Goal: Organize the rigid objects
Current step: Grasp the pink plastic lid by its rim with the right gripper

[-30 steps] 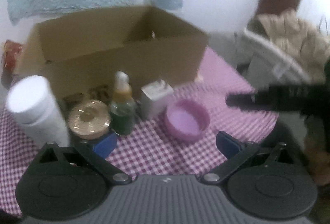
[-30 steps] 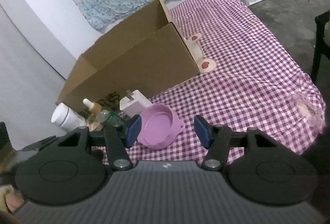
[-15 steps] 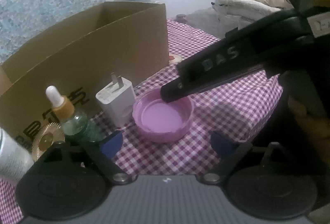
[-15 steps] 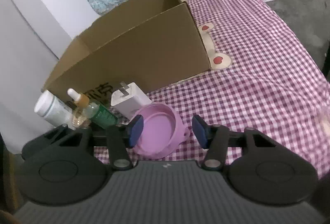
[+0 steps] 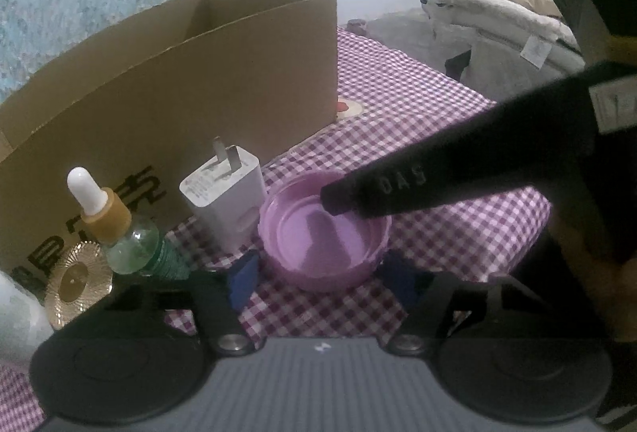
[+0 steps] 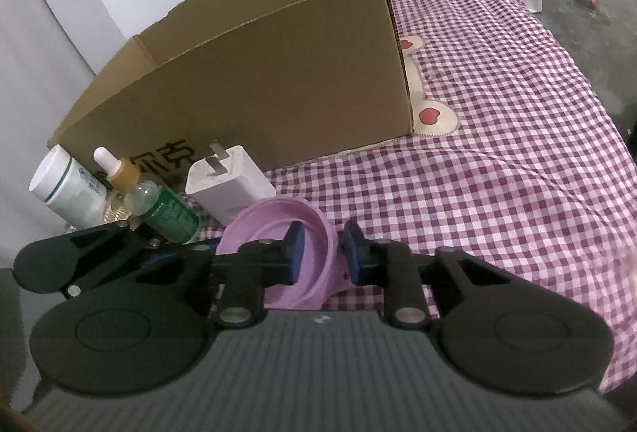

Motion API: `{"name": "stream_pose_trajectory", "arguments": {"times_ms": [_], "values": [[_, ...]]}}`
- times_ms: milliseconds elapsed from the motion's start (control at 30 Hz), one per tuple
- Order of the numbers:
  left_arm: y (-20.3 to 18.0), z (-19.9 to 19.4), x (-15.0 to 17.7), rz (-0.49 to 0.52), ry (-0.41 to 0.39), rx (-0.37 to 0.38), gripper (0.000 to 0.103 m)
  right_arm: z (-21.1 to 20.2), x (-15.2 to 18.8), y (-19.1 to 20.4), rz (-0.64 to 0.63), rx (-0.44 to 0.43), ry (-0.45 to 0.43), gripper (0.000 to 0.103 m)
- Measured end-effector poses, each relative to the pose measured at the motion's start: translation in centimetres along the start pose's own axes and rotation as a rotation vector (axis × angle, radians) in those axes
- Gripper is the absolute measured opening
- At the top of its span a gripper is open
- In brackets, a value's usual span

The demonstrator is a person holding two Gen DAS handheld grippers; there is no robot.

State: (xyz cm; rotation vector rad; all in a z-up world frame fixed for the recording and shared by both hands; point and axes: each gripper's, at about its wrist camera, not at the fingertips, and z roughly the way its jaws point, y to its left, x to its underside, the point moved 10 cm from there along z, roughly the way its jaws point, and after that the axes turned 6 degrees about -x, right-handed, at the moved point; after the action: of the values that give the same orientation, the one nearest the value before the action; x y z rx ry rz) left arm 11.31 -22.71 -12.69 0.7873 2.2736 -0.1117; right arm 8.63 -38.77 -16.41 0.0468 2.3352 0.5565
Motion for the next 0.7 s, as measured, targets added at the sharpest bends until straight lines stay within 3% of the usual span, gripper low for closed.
{"name": "stream_pose_trajectory", "arguments": {"times_ms": [333, 700], "values": [[-0.3, -1.4, -0.3, 0.002, -0.042, 0.008, 0.064, -0.4, 0.3, -0.2, 0.018, 0.020, -0.007, 0.011], [-0.8, -5.4, -1.0, 0.012, -0.134, 0.017, 0.064, -4.3, 0.1, 1.7, -0.013, 0.055, -0.069, 0.011]]}}
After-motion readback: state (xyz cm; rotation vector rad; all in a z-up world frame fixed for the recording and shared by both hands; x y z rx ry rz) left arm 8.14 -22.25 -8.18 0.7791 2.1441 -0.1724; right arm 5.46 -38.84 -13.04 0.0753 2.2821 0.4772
